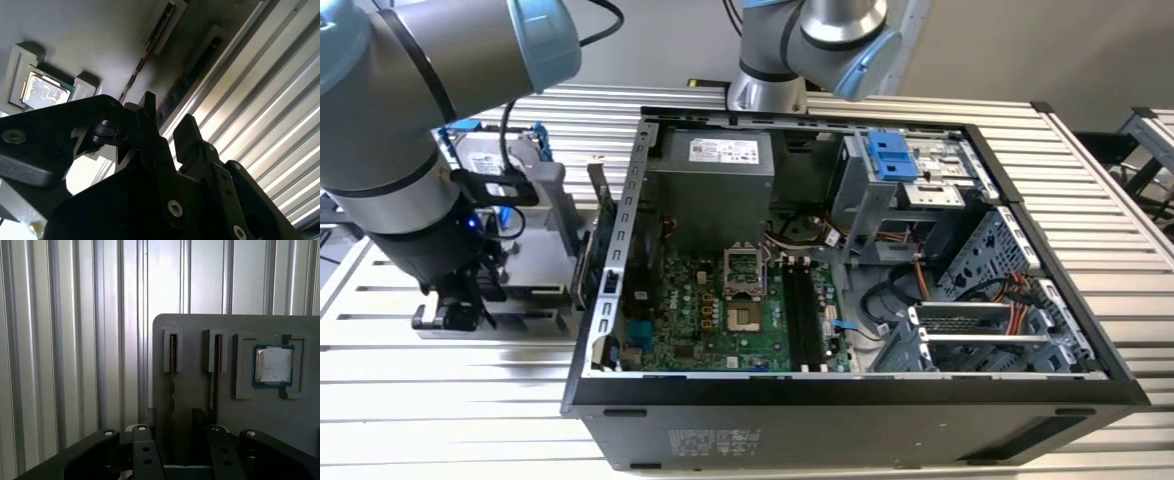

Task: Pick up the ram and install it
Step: 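Pick up the ram and move it above insertion slot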

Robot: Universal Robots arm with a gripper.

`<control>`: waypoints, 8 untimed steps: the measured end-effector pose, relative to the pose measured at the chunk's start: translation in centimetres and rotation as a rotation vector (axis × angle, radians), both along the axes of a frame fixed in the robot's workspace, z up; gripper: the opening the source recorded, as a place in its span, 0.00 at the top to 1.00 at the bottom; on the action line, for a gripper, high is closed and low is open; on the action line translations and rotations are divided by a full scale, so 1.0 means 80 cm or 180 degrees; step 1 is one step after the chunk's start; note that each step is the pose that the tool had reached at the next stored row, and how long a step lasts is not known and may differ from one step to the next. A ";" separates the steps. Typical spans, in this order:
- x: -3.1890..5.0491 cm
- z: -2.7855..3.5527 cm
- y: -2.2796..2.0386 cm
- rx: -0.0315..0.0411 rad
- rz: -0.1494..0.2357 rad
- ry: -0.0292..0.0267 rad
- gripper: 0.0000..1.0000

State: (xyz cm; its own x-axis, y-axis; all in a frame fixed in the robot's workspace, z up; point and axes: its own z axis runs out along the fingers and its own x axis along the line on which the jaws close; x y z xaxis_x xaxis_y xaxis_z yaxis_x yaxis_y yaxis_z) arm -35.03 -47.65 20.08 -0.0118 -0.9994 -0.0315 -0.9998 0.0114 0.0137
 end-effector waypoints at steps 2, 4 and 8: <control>0.000 -0.0029 0.0000 0.0000 -0.0004 0.0000 0.00; 0.000 -0.0049 0.0000 0.0000 -0.0007 0.0000 0.00; 0.000 -0.0067 0.0000 0.0000 -0.0010 0.0001 0.00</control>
